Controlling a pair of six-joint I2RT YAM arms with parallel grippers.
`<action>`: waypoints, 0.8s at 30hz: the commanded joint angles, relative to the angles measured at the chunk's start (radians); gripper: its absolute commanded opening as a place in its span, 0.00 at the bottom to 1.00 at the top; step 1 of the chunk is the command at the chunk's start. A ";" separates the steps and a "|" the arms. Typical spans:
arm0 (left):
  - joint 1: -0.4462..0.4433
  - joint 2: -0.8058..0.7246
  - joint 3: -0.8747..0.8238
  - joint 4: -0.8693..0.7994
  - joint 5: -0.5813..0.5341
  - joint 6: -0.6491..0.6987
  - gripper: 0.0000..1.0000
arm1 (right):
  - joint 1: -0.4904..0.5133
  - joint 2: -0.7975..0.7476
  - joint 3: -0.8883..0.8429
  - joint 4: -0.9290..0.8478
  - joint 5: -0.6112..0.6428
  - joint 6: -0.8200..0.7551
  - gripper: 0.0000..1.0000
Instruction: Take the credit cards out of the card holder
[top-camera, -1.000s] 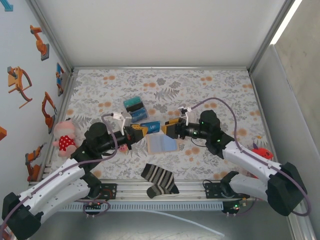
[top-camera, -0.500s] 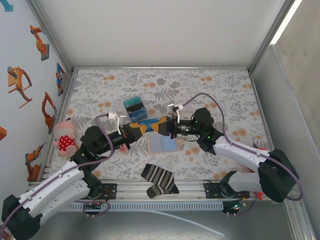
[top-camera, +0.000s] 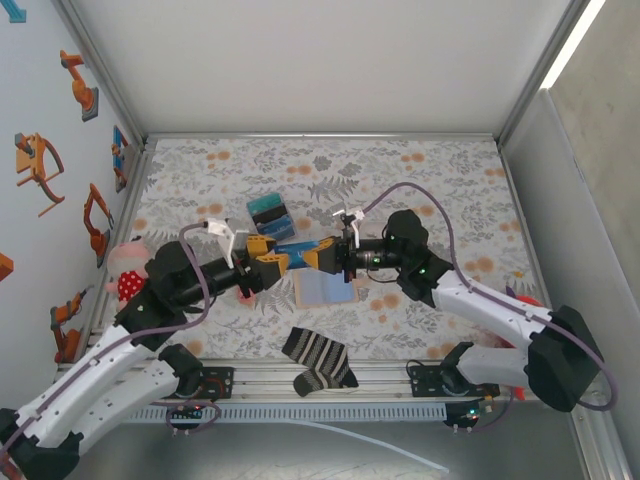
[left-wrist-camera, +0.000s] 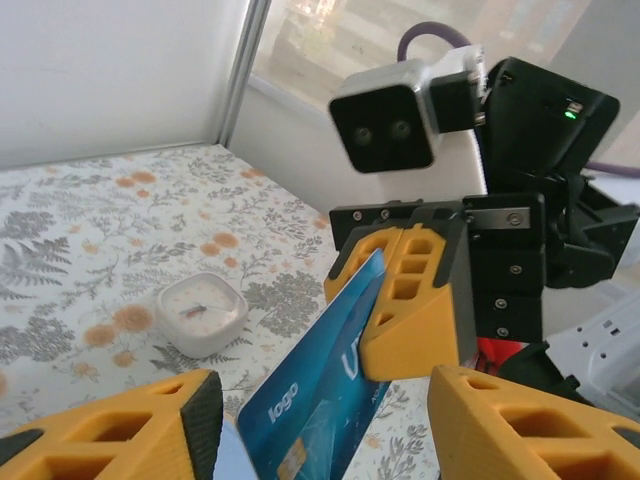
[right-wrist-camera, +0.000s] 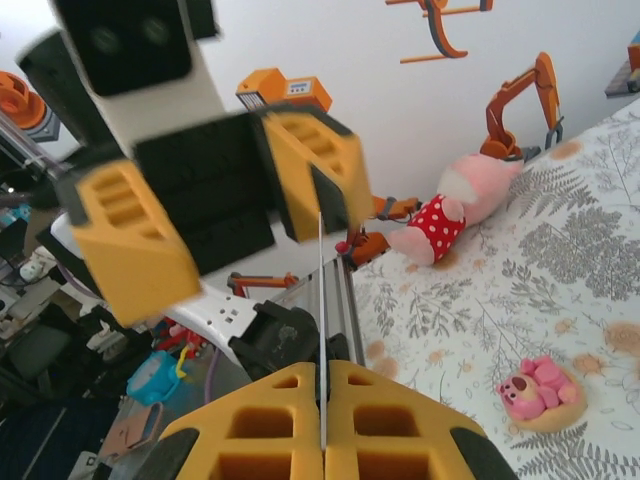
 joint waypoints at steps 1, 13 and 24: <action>0.000 0.017 0.109 -0.269 0.005 0.191 0.58 | 0.007 -0.050 0.074 -0.272 -0.035 -0.170 0.00; 0.001 0.262 0.307 -0.476 0.198 0.321 0.56 | 0.018 -0.048 0.209 -0.638 -0.068 -0.367 0.00; -0.001 0.363 0.318 -0.451 0.297 0.343 0.47 | 0.026 -0.027 0.226 -0.635 -0.101 -0.376 0.00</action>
